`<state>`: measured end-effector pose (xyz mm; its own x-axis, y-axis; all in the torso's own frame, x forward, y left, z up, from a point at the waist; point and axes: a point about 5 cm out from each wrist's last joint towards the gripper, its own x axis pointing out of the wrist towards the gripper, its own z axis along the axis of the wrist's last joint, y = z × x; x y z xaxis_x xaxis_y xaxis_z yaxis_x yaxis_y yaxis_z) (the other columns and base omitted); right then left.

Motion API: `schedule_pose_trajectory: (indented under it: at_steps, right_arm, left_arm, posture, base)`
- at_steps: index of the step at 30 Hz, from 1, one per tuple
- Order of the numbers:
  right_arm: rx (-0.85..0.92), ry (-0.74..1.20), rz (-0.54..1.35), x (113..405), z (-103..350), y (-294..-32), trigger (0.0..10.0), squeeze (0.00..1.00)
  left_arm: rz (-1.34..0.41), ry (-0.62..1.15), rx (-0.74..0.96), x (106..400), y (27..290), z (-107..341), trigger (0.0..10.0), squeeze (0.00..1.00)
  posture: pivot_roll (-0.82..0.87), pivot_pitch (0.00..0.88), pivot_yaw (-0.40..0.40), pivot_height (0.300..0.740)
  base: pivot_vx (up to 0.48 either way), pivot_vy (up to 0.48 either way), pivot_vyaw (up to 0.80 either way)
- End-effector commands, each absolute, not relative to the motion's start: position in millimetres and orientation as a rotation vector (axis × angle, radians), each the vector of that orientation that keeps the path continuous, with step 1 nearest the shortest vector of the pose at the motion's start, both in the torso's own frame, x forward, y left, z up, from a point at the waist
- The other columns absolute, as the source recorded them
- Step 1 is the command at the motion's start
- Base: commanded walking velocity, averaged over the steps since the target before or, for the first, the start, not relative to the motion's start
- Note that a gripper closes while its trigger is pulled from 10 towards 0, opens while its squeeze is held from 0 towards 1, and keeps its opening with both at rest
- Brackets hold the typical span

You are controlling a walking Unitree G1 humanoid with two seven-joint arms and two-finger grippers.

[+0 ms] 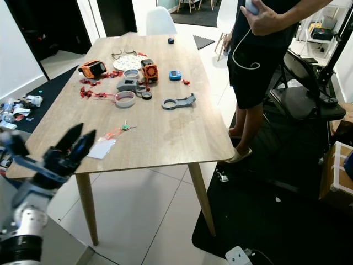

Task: Hang keys on a hook

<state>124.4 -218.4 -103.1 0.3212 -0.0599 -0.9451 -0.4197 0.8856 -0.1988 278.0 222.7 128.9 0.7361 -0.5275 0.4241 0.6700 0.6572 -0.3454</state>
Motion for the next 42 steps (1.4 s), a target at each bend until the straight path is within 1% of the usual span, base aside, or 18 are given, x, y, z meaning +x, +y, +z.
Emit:
schedule_pose_trajectory:
  at_steps: [1,2,4,17,23,28,29,30,31,32,34,37,38,40,41,42]
  right_arm:
    - [-0.436,1.231,0.233,124.6,-103.3,-217.4,10.0,0.0]
    - [-0.435,1.233,0.232,124.0,-103.5,-217.2,10.0,0.0]
    - [-0.434,1.235,0.232,123.5,-103.7,-217.0,10.0,0.0]
    - [-0.422,1.244,0.234,119.4,-105.3,-215.0,10.0,0.0]
    - [-0.421,1.246,0.229,118.6,-105.4,-215.5,10.0,0.0]
    - [-0.419,1.248,0.225,117.9,-105.5,-216.2,10.0,0.0]
    - [-0.418,1.249,0.224,117.4,-105.6,-216.5,10.0,0.0]
    - [-0.418,1.249,0.224,117.4,-105.6,-216.5,10.0,0.0]
    - [-0.417,1.25,0.223,117.2,-105.6,-216.6,10.0,0.0]
    - [-0.416,1.251,0.223,116.8,-105.7,-216.8,10.0,0.0]
    - [-0.415,1.252,0.222,116.3,-105.8,-216.8,10.0,0.0]
    - [-0.414,1.253,0.222,116.0,-105.9,-217.1,10.0,0.0]
    - [-0.415,1.254,0.221,115.7,-105.9,-217.4,10.0,0.0]
    - [-0.416,1.255,0.222,115.4,-105.9,-217.7,10.0,0.0]
    - [-0.416,1.255,0.222,115.4,-105.9,-217.7,10.0,0.0]
    - [-0.418,1.256,0.222,115.3,-105.9,-217.9,10.0,0.0]
  left_arm:
    - [-0.7,-0.305,-0.499,278.7,217.5,133.6,10.0,0.0]
    - [-0.726,-0.294,-0.496,279.2,210.7,134.1,10.0,0.0]
    - [-0.736,-0.288,-0.497,280.0,207.7,134.0,10.0,0.0]
    - [-0.733,-0.28,-0.473,283.2,203.2,137.5,10.0,0.0]
    - [-0.7,-0.29,-0.41,285.2,205.3,141.9,10.0,0.0]
    - [-0.642,-0.271,-0.317,288.7,214.6,141.2,10.0,0.0]
    - [-0.581,-0.267,-0.212,292.2,221.2,144.4,10.0,0.0]
    - [-0.581,-0.267,-0.212,292.2,221.2,144.4,10.0,0.0]
    - [-0.564,-0.267,-0.174,293.2,222.9,146.0,10.0,0.0]
    - [-0.549,-0.252,-0.066,294.2,225.1,147.9,10.0,0.0]
    - [-0.584,-0.23,0.025,292.1,224.2,148.5,10.0,0.0]
    - [-0.67,-0.199,0.105,285.8,222.7,150.6,10.0,0.0]
    - [-0.732,-0.167,0.178,280.7,222.9,153.2,10.0,0.0]
    - [-0.789,-0.125,0.27,276.1,223.5,155.4,10.0,0.0]
    - [-0.789,-0.125,0.27,276.1,223.5,155.4,10.0,0.0]
    - [-0.836,-0.084,0.339,272.2,223.3,156.3,10.0,0.0]
  posture:
    - [-0.05,0.005,0.034,0.74]
    - [-0.04,0.007,0.037,0.74]
    - [-0.04,0.007,0.037,0.74]
    - [-0.04,0.017,0.044,0.74]
    - [-0.04,0.016,0.045,0.74]
    - [-0.05,0.019,0.047,0.74]
    - [-0.05,0.019,0.047,0.74]
    - [-0.05,0.019,0.047,0.74]
    - [-0.05,0.019,0.047,0.74]
    - [-0.05,0.019,0.047,0.74]
    - [-0.05,0.019,0.047,0.74]
    - [-0.05,0.02,0.047,0.74]
    - [-0.05,0.02,0.047,0.74]
    - [-0.05,0.02,0.047,0.74]
    - [-0.05,0.02,0.047,0.74]
    - [-0.05,0.02,0.047,0.74]
  base:
    - [0.48,0.0,0.0]
    - [0.48,0.0,0.0]
    - [0.48,0.0,0.0]
    - [0.469,0.0,0.0]
    - [0.0,0.0,0.0]
    - [0.0,0.0,0.0]
    - [0.0,0.0,0.0]
    - [0.0,0.0,0.0]
    - [0.0,0.0,0.0]
    - [0.0,0.0,0.0]
    - [0.0,0.0,0.0]
    - [0.0,0.0,0.0]
    - [0.0,0.0,0.0]
    - [0.0,0.0,0.0]
    - [0.0,0.0,0.0]
    - [0.0,0.0,0.0]
